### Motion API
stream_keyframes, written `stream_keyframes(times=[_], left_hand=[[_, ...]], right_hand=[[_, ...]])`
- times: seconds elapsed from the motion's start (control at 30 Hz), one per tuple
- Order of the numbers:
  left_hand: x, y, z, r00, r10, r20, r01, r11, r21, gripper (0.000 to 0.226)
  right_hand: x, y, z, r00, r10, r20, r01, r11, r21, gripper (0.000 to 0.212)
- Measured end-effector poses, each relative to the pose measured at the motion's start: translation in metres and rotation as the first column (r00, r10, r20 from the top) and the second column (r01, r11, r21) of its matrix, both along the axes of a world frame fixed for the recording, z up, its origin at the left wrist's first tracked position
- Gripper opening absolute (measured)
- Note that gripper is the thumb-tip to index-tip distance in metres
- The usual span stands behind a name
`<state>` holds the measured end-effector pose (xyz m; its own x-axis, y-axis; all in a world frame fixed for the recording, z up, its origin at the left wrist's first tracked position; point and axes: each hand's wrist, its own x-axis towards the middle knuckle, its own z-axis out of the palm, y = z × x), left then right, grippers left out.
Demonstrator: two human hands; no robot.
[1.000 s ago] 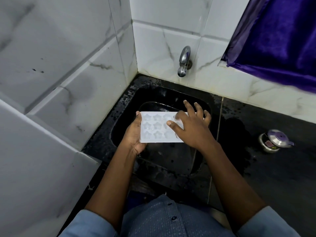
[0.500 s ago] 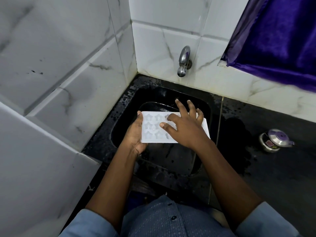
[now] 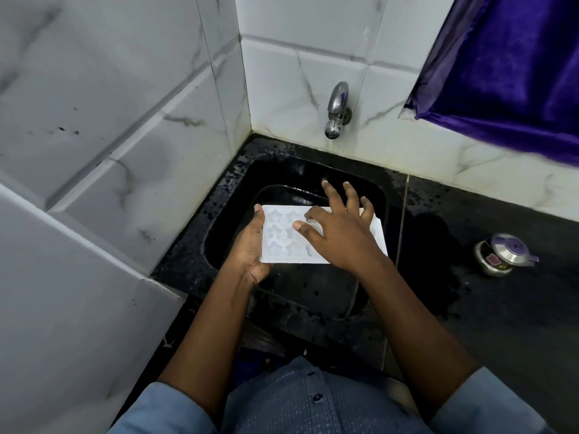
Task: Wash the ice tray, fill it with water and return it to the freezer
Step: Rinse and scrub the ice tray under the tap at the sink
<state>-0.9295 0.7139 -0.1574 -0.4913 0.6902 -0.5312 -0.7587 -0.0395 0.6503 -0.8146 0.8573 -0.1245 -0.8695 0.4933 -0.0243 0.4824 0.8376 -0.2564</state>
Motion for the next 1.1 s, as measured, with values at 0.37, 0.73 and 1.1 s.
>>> stream_keyframes(times=[0.37, 0.73, 1.1], left_hand=[[0.000, -0.003, -0.004, 1.000, -0.004, -0.007, 0.004, 1.000, 0.019, 0.076], [-0.001, 0.000, -0.013, 0.999, -0.006, 0.039, 0.004, 0.999, 0.047, 0.085], [-0.001, -0.001, -0.014, 0.999, -0.002, 0.041, 0.000, 0.998, 0.059, 0.081]], right_hand=[[0.002, -0.004, -0.001, 1.000, 0.001, -0.013, -0.002, 1.000, -0.026, 0.054], [-0.007, -0.014, 0.002, 0.990, 0.131, -0.054, -0.133, 0.991, -0.034, 0.067], [-0.016, -0.019, 0.005, 0.993, 0.104, 0.046, -0.102, 0.994, -0.039, 0.064]])
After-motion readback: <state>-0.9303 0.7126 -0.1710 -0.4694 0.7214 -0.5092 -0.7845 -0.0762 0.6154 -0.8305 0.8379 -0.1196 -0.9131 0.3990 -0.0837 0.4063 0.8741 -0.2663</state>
